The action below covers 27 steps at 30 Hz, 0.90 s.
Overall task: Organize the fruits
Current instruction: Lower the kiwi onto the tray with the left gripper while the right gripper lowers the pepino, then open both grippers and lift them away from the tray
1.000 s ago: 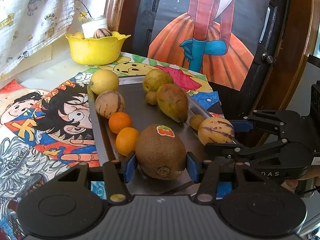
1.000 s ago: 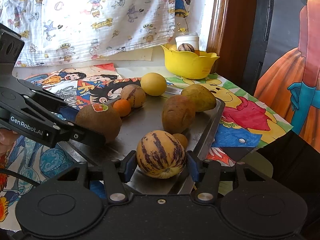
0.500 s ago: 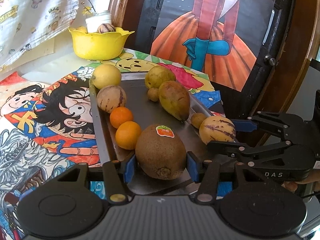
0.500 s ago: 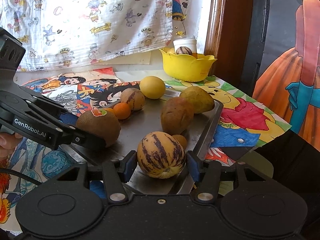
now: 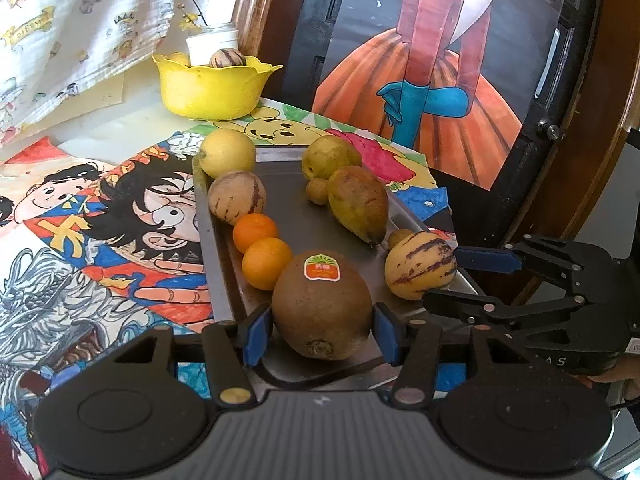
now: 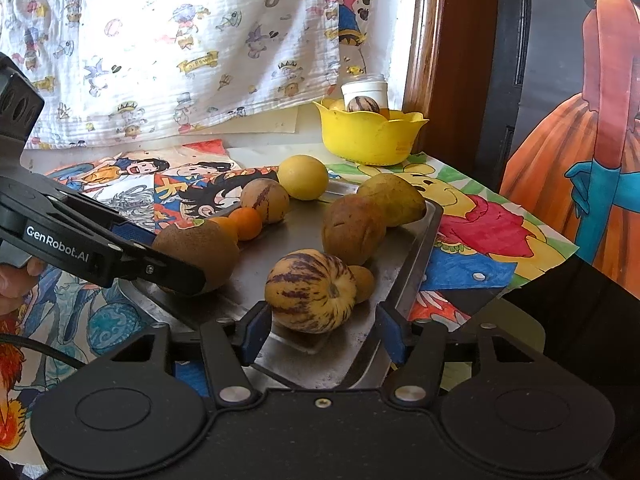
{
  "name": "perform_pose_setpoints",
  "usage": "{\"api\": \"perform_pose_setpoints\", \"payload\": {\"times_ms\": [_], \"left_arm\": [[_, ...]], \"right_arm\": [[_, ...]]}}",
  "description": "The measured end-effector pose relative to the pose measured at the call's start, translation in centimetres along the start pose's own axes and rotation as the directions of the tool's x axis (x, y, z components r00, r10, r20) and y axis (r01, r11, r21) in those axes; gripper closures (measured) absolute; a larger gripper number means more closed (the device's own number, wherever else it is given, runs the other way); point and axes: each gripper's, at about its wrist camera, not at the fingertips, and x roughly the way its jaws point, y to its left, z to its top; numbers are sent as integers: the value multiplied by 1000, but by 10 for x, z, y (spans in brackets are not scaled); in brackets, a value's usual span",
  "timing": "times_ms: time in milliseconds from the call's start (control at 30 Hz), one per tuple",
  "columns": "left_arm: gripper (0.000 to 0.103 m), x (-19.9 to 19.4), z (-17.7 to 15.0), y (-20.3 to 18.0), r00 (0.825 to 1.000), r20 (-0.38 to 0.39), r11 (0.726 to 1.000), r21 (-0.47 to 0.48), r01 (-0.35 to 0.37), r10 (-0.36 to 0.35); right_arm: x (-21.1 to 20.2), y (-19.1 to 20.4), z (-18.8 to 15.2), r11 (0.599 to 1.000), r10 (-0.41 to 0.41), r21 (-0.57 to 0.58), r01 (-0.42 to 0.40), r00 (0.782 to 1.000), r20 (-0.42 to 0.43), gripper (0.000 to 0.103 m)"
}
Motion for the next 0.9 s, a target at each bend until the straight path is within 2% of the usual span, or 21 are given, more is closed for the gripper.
{"api": "perform_pose_setpoints", "payload": {"times_ms": [300, 567, 767, 900], "left_arm": [[41, -12, -2, 0, 999, 26, 1000, -14, -18, 18], [33, -20, -3, 1, 998, 55, 999, -39, -33, 35], [21, -28, -3, 3, 995, 80, 997, -63, -50, 55], [6, -33, -4, 6, 992, 91, 994, -77, -77, 84]], "right_arm": [[-4, 3, -4, 1000, -7, 26, 7, 1000, 5, 41], [-11, 5, -5, 997, -9, 80, 6, 999, 33, 34], [-19, 8, -6, 993, -14, 114, 8, 998, 56, 26], [-24, 10, -6, 991, -25, 134, 16, 997, 66, 17]]}}
